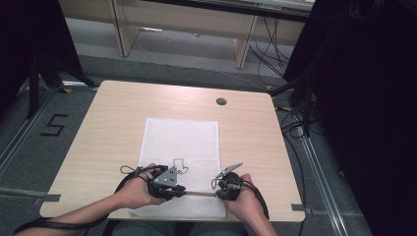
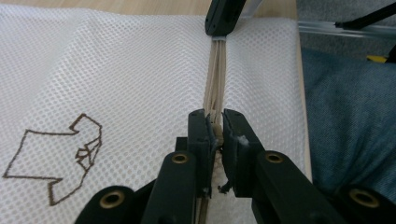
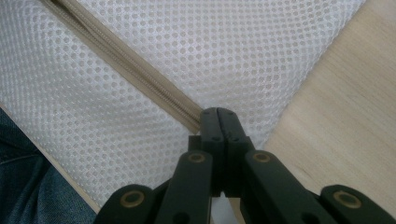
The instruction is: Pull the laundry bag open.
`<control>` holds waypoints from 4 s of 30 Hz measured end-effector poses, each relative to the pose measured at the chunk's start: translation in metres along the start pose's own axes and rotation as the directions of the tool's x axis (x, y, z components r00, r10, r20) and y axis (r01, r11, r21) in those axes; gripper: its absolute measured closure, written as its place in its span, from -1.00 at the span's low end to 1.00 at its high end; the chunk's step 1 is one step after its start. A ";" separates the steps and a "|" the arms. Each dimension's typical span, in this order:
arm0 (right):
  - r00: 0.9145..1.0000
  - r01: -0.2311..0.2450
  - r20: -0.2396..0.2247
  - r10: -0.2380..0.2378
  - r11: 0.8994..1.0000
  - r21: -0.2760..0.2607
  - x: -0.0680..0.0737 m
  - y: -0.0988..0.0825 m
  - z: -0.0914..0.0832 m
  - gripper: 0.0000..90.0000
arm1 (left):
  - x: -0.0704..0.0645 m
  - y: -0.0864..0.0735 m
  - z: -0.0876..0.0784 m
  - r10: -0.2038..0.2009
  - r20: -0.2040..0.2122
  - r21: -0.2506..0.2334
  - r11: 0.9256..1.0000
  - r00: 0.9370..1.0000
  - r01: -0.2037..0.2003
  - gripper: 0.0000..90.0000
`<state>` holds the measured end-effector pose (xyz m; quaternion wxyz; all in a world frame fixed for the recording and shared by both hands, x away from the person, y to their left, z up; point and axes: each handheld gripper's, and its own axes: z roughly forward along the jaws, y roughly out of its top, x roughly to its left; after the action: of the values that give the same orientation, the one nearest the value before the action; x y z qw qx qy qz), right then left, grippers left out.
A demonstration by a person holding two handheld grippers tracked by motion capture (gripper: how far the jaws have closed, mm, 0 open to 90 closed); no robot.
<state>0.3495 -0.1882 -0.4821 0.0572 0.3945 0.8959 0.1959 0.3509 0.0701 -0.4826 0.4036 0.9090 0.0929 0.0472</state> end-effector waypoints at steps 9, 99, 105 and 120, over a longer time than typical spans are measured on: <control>1.000 0.009 -0.001 -0.009 1.000 -0.002 -0.001 0.000 0.000 1.00 | 0.000 -0.001 -0.001 -0.003 0.000 -0.004 1.000 1.000 0.003 0.82; 0.999 -0.034 -0.011 0.034 0.999 0.011 0.002 0.000 0.000 1.00 | 0.004 -0.020 -0.022 -0.044 -0.019 -0.006 0.999 0.999 0.044 0.82; 1.000 -0.008 -0.003 0.008 1.000 0.000 0.000 0.000 0.000 1.00 | 0.003 -0.020 -0.022 -0.037 -0.023 0.001 0.999 0.999 0.037 0.82; 1.000 -0.029 -0.005 0.029 1.000 0.011 0.001 0.000 0.000 1.00 | 0.008 -0.032 -0.035 -0.065 -0.049 -0.004 0.998 0.997 0.065 0.82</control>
<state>0.3489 -0.1875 -0.4815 0.0498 0.4072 0.8913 0.1930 0.3494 0.1177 -0.4829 0.4036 0.9035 0.1325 0.0566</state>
